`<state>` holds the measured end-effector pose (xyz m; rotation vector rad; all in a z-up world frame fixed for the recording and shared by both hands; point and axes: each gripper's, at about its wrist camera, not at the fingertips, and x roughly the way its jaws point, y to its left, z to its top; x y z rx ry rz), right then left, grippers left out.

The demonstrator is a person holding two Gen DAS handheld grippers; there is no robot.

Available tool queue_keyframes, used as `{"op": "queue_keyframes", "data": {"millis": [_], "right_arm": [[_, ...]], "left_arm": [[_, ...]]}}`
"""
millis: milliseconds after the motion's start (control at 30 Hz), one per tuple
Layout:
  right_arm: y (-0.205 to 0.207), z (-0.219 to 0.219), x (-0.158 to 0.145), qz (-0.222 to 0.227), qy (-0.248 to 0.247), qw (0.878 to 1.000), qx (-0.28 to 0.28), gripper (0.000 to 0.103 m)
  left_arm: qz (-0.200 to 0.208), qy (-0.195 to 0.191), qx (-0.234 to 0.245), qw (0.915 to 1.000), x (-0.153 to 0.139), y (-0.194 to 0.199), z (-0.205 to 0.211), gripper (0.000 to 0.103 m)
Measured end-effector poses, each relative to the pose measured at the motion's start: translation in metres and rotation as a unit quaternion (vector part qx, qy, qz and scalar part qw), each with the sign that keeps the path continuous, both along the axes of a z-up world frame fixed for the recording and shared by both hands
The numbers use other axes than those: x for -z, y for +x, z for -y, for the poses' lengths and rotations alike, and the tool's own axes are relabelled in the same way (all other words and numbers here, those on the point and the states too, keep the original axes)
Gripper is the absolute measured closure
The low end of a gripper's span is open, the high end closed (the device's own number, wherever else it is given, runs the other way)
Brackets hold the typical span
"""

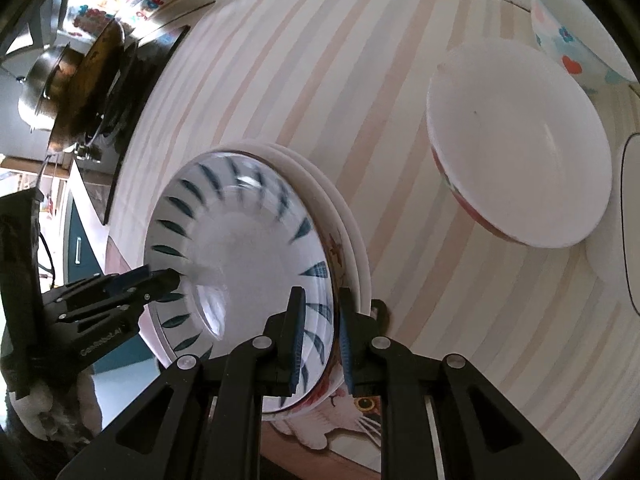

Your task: Organize plates and bowls

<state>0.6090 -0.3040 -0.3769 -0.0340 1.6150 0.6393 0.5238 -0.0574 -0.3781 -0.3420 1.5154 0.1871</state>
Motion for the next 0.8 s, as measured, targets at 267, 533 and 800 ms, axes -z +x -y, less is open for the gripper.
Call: {"op": "queue_keyframes", "data": {"millis": [267, 533, 800], "right_arm": [[-0.003, 0.006, -0.01, 0.013, 0.003, 1.0, 0.009, 0.084], [-0.021, 0.014, -0.063, 0.051, 0.014, 0.999, 0.005, 0.084], [-0.062, 0.034, -0.13, 0.071, 0.056, 0.996, 0.012, 0.084]], "left_arm": [[0.004, 0.019, -0.009, 0.9998, -0.012, -0.005, 0.0, 0.079], [0.027, 0.027, 0.003, 0.9992, -0.068, -0.025, 0.019, 0.079], [0.073, 0.017, 0.026, 0.9969, -0.141, -0.047, 0.037, 0.079]]}}
